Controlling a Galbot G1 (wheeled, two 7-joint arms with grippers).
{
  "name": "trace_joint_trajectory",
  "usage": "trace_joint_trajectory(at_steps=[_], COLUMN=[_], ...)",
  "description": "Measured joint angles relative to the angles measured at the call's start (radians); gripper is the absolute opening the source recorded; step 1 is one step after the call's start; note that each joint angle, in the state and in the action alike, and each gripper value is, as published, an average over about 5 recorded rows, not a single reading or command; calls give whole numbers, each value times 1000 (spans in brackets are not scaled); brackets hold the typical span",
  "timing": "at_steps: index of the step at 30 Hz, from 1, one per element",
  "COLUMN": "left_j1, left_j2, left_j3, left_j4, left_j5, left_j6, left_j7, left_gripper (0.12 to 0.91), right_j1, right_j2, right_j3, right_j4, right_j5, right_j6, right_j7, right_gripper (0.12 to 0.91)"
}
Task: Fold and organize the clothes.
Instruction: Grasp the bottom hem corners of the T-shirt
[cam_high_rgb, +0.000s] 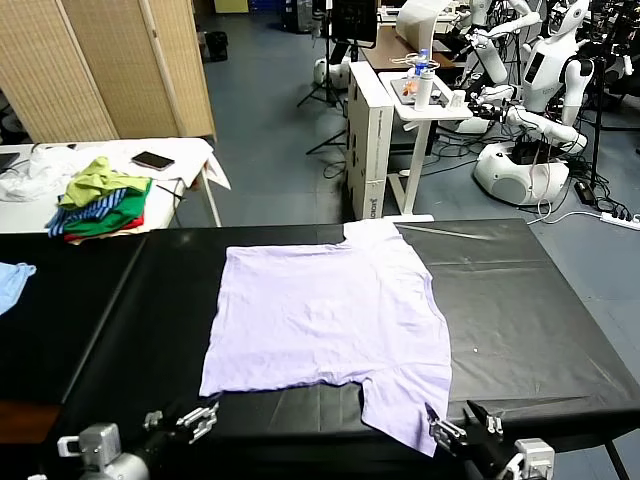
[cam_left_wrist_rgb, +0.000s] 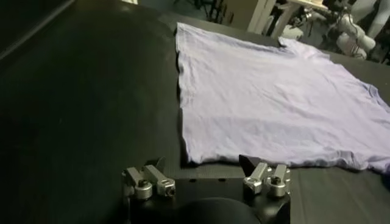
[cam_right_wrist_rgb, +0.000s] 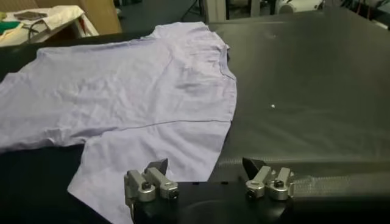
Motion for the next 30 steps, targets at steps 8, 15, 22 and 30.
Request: trace_joint_trajectory(at_steps=[8,15,22,30], left_j1=[-8,-19,-21,12], left_j2=[-13,-15,-20,-22], left_j3=[10,12,19,5], left_j4=[28,53,59,28], left_j5=[22,25,32,61], left_j6=[-13,-23,-27,-39], left_j7=[0,10,17,9], left_gripper=[657,269,147,145], right_j1=[8,4,-5,-57], right_j2=[18,31,31,17], right_j3=[-26,-34,-34,-9], right_j4=[-11,-17,-7,51], right_j5=[-13,-18,-17,-14], right_j6=[0,1,-1,-21], right_j7=[1,0,5,38], right_gripper=[864,686,267,140])
